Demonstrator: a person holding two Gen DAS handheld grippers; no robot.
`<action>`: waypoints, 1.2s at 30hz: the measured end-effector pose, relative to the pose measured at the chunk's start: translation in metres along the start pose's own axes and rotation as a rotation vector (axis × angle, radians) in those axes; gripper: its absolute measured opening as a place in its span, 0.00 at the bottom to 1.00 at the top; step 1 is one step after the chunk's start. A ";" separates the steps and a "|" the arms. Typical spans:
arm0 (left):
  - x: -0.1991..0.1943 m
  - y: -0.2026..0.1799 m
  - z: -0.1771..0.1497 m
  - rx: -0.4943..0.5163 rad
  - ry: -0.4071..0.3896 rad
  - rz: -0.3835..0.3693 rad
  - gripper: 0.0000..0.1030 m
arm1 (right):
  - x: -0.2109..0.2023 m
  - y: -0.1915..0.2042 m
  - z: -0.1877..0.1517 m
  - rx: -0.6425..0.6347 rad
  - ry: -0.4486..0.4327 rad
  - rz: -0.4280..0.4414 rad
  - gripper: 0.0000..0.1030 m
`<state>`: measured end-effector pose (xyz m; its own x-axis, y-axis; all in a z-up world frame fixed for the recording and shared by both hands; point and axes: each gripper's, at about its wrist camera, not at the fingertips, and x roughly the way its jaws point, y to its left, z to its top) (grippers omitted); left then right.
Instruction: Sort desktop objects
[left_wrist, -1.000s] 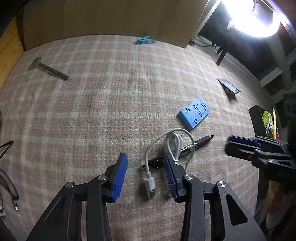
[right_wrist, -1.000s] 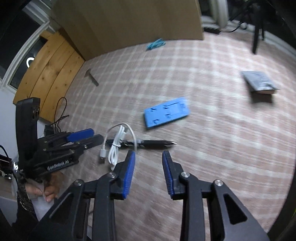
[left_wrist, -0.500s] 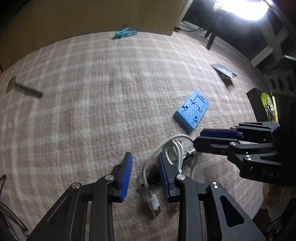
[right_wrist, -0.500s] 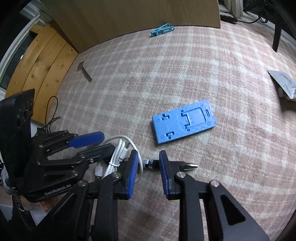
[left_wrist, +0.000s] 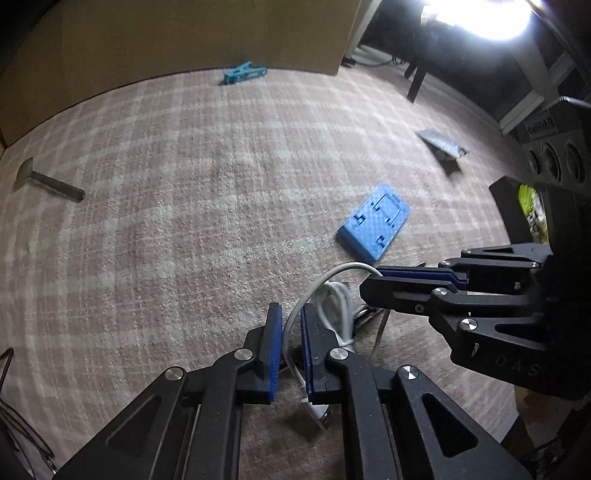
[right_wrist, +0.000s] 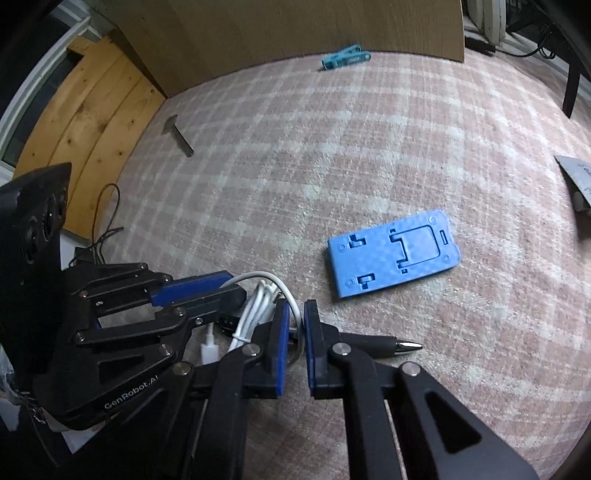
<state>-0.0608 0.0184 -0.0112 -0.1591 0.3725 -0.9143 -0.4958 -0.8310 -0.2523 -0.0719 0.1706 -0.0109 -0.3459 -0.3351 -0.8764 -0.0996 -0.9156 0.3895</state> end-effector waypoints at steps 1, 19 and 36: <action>-0.004 -0.001 0.000 -0.003 -0.008 -0.002 0.09 | -0.004 0.001 0.000 -0.002 -0.008 0.003 0.08; -0.065 -0.115 0.016 0.132 -0.152 -0.049 0.08 | -0.118 -0.039 -0.038 0.046 -0.195 -0.026 0.07; -0.027 -0.356 -0.010 0.435 -0.082 -0.264 0.04 | -0.262 -0.195 -0.191 0.332 -0.339 -0.215 0.07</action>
<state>0.1289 0.3001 0.1002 -0.0383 0.5915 -0.8054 -0.8347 -0.4621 -0.2997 0.2157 0.3941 0.0885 -0.5626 -0.0059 -0.8267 -0.4735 -0.8174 0.3281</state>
